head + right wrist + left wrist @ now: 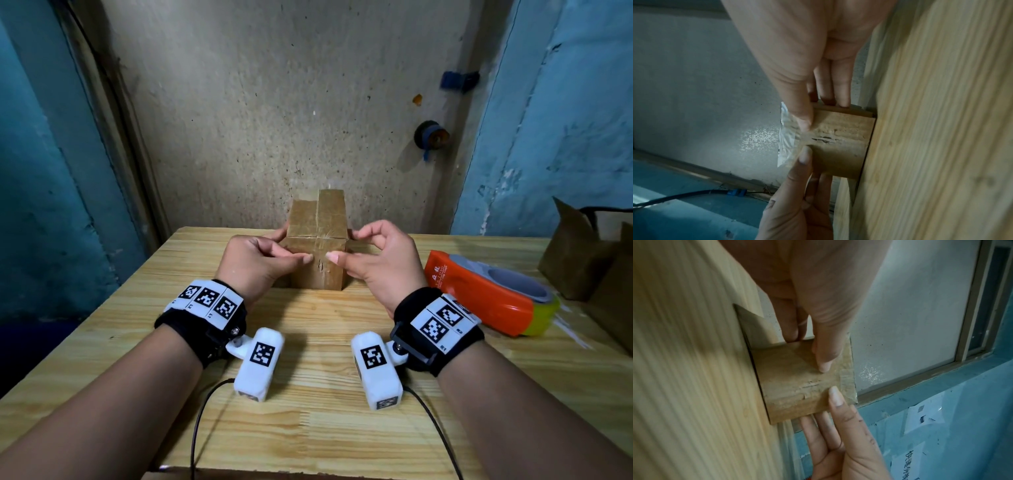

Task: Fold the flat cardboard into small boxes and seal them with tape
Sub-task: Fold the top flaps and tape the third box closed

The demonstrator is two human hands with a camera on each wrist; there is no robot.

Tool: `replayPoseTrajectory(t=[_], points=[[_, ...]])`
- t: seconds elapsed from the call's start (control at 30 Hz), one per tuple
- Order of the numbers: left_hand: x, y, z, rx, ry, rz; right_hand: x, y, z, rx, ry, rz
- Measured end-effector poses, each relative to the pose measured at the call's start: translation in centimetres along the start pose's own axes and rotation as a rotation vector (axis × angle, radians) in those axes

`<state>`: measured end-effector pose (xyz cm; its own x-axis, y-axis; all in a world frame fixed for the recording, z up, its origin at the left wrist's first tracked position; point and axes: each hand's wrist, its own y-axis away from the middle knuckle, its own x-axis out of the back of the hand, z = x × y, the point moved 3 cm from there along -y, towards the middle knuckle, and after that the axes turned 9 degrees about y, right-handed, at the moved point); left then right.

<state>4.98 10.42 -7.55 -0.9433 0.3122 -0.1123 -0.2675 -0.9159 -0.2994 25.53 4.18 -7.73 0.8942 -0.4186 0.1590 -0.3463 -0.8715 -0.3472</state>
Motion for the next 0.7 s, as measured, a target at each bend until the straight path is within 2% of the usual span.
replayPoseTrajectory(t=[0.2,0.37,0.53,0.7], points=[[-0.4,0.29,0.62,-0.086,0.131,0.074,-0.57,0.43,-0.7,0.027,0.001,-0.052],[-0.17,0.14,0.72,-0.118,0.127,0.159,-0.65,0.48,-0.82,0.036,0.001,-0.002],[-0.36,0.08,0.64,-0.069,0.153,0.085,-0.81,0.35,-0.49,0.03,-0.028,-0.008],[-0.49,-0.11,0.27,0.007,0.192,0.066,-0.61,0.49,-0.69,0.004,-0.129,-0.048]])
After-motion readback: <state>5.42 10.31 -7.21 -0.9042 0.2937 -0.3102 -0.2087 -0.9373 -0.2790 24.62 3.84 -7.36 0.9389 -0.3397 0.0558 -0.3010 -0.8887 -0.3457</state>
